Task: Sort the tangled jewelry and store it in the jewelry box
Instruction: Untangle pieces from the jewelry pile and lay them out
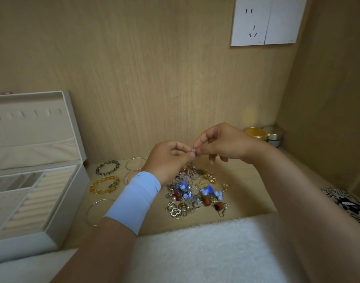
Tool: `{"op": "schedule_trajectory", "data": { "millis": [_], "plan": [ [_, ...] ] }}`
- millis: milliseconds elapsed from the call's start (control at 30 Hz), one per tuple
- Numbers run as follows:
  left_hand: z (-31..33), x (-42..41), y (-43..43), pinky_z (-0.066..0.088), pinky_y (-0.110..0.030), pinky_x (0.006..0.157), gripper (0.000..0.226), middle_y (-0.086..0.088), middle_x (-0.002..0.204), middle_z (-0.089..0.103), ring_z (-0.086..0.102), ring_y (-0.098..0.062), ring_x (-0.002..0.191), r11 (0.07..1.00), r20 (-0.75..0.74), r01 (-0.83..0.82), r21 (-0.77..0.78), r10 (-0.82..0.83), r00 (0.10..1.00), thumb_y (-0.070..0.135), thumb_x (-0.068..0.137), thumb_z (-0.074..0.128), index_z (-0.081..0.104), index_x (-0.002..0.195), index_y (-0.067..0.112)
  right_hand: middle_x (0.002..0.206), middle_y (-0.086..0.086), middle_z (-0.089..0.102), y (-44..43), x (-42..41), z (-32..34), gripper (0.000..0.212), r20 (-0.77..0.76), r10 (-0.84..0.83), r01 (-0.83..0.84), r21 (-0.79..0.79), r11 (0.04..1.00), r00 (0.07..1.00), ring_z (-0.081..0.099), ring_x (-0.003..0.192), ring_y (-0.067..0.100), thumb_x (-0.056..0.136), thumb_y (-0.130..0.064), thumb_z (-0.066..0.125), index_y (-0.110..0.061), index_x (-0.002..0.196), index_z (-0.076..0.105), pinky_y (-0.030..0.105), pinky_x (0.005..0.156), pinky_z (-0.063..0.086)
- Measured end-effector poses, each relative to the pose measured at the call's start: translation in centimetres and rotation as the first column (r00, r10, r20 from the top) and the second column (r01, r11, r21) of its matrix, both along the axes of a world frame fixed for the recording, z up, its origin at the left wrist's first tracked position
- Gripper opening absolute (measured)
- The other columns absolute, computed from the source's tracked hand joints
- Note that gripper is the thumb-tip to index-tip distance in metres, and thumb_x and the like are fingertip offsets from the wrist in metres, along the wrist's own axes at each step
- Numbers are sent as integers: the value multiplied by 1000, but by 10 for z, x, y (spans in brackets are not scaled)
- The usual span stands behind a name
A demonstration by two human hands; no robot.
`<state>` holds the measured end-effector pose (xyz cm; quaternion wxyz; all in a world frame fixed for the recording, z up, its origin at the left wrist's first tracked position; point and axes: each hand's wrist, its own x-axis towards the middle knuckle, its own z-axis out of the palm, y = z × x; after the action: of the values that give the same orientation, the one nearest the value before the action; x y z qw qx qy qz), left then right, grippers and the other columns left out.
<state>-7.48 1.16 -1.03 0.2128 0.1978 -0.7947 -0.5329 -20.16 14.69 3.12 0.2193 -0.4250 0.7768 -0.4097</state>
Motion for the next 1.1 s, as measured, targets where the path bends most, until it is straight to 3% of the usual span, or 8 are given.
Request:
{"op": "schedule_trajectory", "data": {
  "millis": [133, 267, 333, 500, 567, 767, 967, 1100],
  "plan": [
    [4, 2, 2, 58, -34, 74, 12, -1, 79, 75, 65, -11, 61, 1000, -37, -9, 14, 9, 999, 18, 84, 77, 70, 94, 17, 92, 6, 77, 0, 1, 1, 18, 33, 4, -3, -13, 1000, 999, 62, 59, 15, 85, -16, 79, -12, 101, 75, 22, 44, 36],
    [16, 11, -4, 58, -26, 67, 7, 3, 76, 76, 65, -8, 60, 998, -27, 0, -56, -1, 1000, 20, 82, 79, 72, 86, 19, 88, 4, 77, -5, 6, 1, 10, 13, 0, 0, -51, 999, 1000, 62, 56, 12, 89, -14, 74, -10, 98, 77, 21, 42, 37],
    [20, 20, -13, 58, -31, 72, 7, 3, 74, 75, 66, -9, 63, 994, 0, 34, -105, -34, 999, 20, 81, 80, 73, 82, 21, 82, 1, 75, -11, 15, 2, 8, -15, 15, -16, -38, 999, 1000, 60, 51, 11, 89, -13, 74, -10, 96, 76, 20, 41, 36],
    [17, 67, -37, 41, -20, 63, 9, 16, 69, 66, 54, 7, 57, 891, 269, 161, -425, -45, 962, 25, 85, 72, 71, 78, 29, 59, -10, 68, -39, 57, -11, 5, -190, 142, -122, 113, 986, 972, 63, 52, 17, 87, -16, 75, -18, 85, 79, 26, 51, 52],
    [15, 92, -42, 40, -13, 63, 11, 22, 69, 65, 56, 8, 63, 841, 344, 195, -504, -12, 939, 26, 85, 72, 72, 76, 32, 62, -14, 67, -49, 78, -19, 5, -270, 220, -178, 171, 969, 937, 64, 58, 5, 85, -19, 76, -21, 85, 80, 20, 58, 51],
    [3, 123, -50, 42, -10, 71, 10, 19, 81, 63, 58, 4, 73, 787, 502, 307, -535, 5, 865, 32, 78, 80, 74, 83, 39, 68, -15, 63, -57, 113, -37, 7, -364, 347, -236, 315, 919, 864, 52, 65, -9, 80, -29, 79, -25, 86, 80, 15, 64, 40],
    [-5, 123, -53, 39, -13, 68, 18, 22, 78, 59, 51, 7, 68, 727, 494, 331, -601, 12, 870, 27, 77, 75, 65, 76, 40, 81, -5, 74, -60, 129, -44, 8, -348, 343, -228, 331, 916, 872, 66, 79, 8, 79, -29, 77, -24, 85, 79, 28, 76, 56],
    [-6, 123, -55, 42, -10, 67, 14, 20, 79, 67, 57, 9, 65, 791, 443, 277, -546, -8, 897, 26, 79, 76, 68, 80, 37, 73, -12, 73, -55, 116, -26, 5, -320, 295, -204, 289, 935, 900, 67, 71, 6, 80, -27, 78, -28, 75, 78, 27, 70, 56]
  ]
}}
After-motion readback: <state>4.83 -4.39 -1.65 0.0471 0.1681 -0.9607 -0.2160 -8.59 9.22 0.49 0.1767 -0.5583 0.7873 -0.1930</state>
